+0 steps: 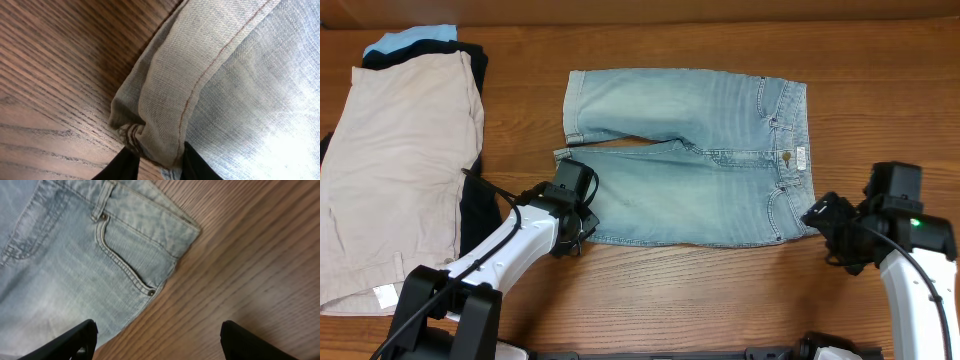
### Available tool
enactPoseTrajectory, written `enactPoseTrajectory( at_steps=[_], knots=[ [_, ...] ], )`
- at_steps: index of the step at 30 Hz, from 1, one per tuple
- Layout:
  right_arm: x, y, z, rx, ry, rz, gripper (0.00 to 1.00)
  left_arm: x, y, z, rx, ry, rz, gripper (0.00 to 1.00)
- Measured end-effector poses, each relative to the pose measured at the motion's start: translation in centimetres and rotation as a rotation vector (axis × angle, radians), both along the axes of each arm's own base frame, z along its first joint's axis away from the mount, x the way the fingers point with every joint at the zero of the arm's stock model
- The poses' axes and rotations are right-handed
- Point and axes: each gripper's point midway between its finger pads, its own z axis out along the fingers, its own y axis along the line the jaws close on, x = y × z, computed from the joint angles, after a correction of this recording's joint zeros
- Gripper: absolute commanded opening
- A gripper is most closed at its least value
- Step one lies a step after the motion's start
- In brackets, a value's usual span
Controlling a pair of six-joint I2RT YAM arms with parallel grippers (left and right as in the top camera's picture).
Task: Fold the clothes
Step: 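Grasp the bottom edges of both legs with left and right grippers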
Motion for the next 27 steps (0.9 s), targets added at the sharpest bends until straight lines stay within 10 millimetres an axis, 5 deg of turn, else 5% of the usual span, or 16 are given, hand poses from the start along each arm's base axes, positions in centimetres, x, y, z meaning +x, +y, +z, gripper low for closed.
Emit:
enactPoseTrajectory(
  at_steps=[5,15,27],
  knots=[
    [0.3,1.2,-1.3,0.010,0.011,0.034,0.75,0.0,0.0,0.0,0.000,0.000,0.000,0.04],
    [2.1,2.3,-3.9,0.002,0.068,0.077,0.66,0.0,0.0,0.0,0.000,0.000,-0.005,0.05],
    [3.1,1.6,-9.3,0.004,0.219,-0.076,0.58,0.0,0.0,0.0,0.001,0.000,-0.010,0.04]
  ],
)
